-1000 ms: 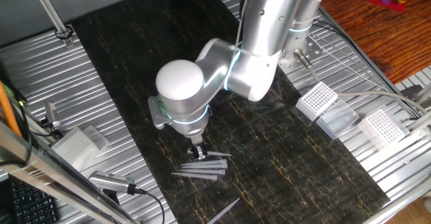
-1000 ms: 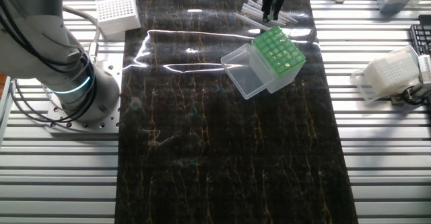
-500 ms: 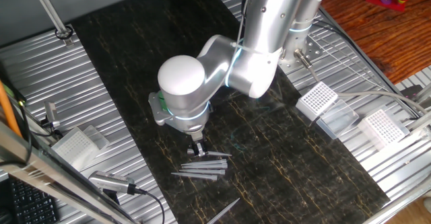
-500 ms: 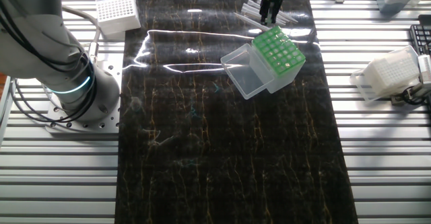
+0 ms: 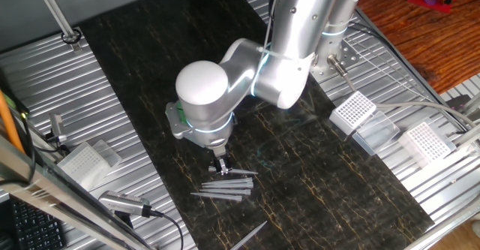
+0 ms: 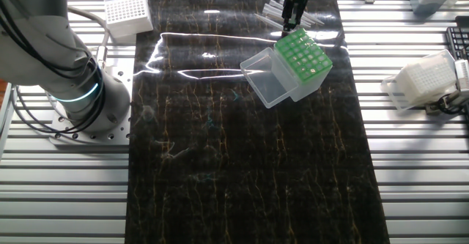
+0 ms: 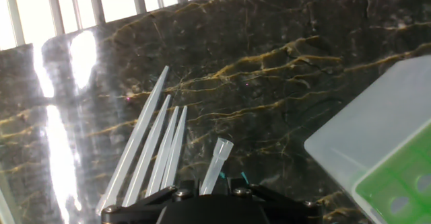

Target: Insert a large pipette tip into the holder for large pipette tips

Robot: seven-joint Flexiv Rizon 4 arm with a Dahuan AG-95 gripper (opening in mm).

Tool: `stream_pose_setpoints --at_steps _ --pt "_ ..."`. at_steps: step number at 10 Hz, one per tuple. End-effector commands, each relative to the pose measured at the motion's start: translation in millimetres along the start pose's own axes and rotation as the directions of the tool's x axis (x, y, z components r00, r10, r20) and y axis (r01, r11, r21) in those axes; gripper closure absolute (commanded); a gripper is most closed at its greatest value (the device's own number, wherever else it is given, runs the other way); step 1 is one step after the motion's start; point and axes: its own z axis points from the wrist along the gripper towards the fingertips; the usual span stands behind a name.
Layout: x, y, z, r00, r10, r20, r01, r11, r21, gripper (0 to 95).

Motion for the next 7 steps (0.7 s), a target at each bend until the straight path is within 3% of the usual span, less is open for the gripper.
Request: stream_pose_setpoints --at_steps 1,7 --pt "-1.2 0.3 0.2 0.997 0.078 0.010 -0.078 0.997 0.003 76.0" --pt "-1.2 1.2 4.4 0.996 0.083 0.012 -0.083 0.996 0.009 76.0"
